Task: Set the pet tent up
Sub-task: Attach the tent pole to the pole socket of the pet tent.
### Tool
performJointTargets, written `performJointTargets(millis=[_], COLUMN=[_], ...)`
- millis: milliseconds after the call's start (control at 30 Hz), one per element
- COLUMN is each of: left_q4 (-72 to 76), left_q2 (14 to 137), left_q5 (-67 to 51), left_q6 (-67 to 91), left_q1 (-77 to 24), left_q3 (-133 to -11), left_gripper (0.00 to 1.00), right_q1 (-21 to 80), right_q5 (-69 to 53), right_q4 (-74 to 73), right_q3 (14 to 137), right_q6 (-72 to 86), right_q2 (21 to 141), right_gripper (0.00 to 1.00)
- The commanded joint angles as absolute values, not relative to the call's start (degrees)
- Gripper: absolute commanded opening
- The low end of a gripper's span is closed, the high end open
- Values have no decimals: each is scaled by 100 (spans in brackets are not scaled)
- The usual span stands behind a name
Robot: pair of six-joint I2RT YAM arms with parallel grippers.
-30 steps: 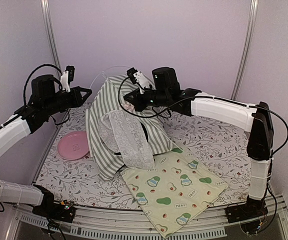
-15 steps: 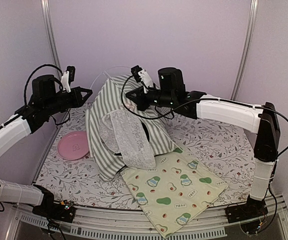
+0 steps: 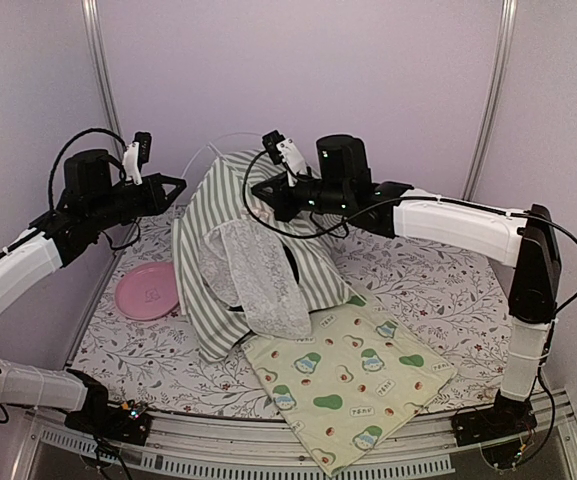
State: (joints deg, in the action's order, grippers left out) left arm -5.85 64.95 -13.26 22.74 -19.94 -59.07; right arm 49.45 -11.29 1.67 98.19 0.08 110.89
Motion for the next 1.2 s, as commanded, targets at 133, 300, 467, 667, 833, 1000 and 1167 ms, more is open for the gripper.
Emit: performJointTargets(millis=[133, 300, 467, 667, 833, 1000, 1167], left_q4=[-362, -398, -462, -537, -553, -568, -631], left_q2=[6351, 6275, 6207, 6136, 6101, 6099, 6108], left_q5=[-1421, -1480, -1520, -1521, -1512, -1503, -1431], left_q6=[2377, 2425, 2461, 2461, 2457, 2446, 2443], left_q1=[-1921, -1939, -1958, -1979, -1987, -1986, -1987], left_q3=[-6122, -6197, -6287, -6311, -6289, -6297, -6336], left_gripper=[0, 0, 0, 0, 0, 0, 0], right_q1=[4897, 4900, 4901, 4912, 4907, 4925, 5064], right_q5=[-1148, -1184, -1172, -1121, -1021, -1165, -1146], right_q4=[-127, -239, -274, -241, -140, -147, 25], right_q3=[9976, 10030, 10028, 10011, 9957, 9962, 9789], right_q6=[171, 214, 271, 325, 408, 398, 241], right_q2=[11205, 11263, 11274, 11235, 11190, 11188, 11101], right_gripper=[0, 0, 0, 0, 0, 0, 0])
